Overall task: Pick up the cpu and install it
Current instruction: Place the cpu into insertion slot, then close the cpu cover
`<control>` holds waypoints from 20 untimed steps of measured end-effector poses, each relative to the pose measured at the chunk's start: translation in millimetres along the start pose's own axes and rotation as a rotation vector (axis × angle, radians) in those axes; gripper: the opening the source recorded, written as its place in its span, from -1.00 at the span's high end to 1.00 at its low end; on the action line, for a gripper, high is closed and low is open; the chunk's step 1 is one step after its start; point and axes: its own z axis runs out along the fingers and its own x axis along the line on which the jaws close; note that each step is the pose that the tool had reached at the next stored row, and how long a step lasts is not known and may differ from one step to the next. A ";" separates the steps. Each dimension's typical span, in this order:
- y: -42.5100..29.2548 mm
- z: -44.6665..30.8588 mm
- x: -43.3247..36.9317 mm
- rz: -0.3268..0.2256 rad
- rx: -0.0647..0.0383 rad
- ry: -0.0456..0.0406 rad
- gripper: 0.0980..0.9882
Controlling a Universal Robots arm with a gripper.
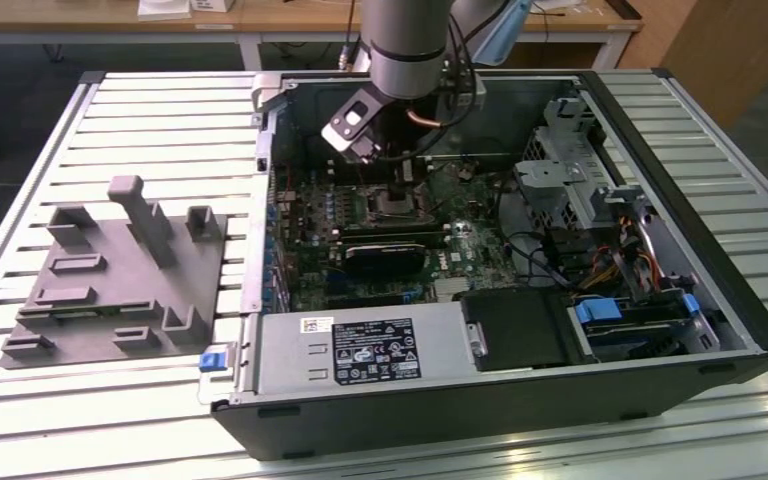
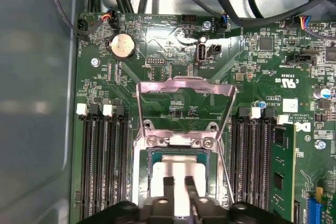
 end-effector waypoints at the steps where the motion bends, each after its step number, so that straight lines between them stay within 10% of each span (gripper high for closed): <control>1: 0.0 -0.7 0.0 0.000 0.000 0.0000 0.81; 20: 0.3 -12.8 0.1 0.000 0.000 0.0001 0.98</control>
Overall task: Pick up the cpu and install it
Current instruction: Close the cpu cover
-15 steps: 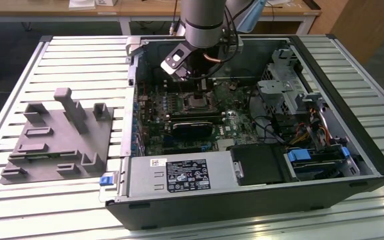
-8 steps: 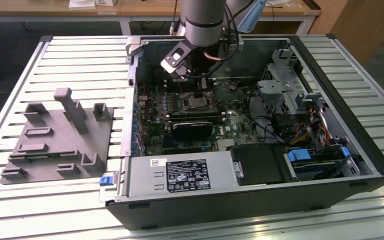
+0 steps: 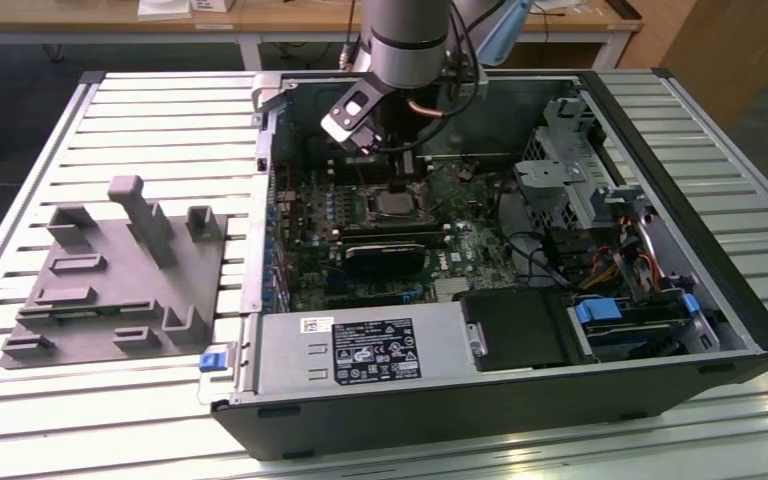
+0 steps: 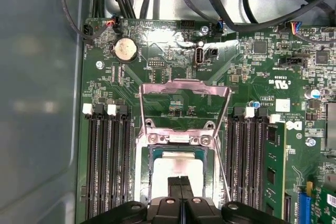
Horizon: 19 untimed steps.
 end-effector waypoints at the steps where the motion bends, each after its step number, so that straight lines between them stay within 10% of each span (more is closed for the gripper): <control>1: 0.0 -1.3 0.0 0.000 0.000 -0.0001 0.98; 19: 0.8 -38.7 0.3 0.000 0.000 -0.0015 0.98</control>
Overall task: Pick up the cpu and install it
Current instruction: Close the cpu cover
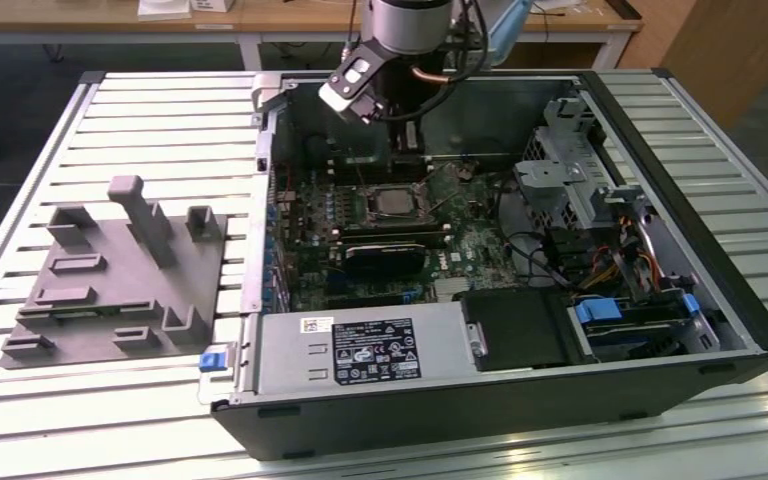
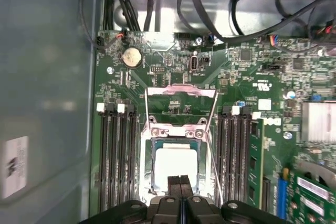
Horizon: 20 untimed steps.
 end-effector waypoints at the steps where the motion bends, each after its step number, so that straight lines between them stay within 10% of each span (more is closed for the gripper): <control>1: 0.0 -4.2 0.0 0.000 0.000 -0.0001 0.98; 8: -0.3 -34.4 0.2 0.000 0.000 -0.0002 0.98; 20: 6.6 -32.2 -1.2 -0.001 0.000 -0.0002 0.98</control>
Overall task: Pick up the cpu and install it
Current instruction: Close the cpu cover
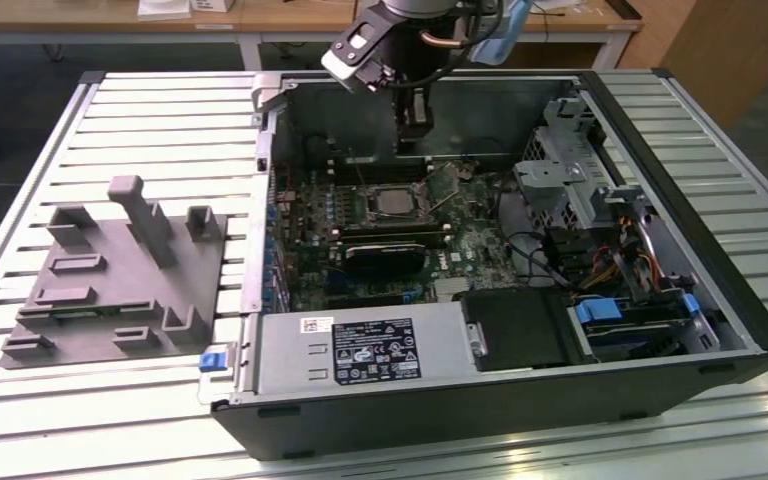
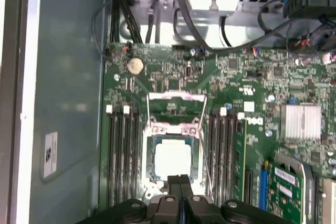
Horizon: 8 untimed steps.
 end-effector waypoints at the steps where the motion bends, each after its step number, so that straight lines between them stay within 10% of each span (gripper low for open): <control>1: 1.5 0.7 0.7 -0.001 0.000 0.0001 0.98; 8: 12.3 9.7 1.9 -0.020 0.000 0.0005 0.98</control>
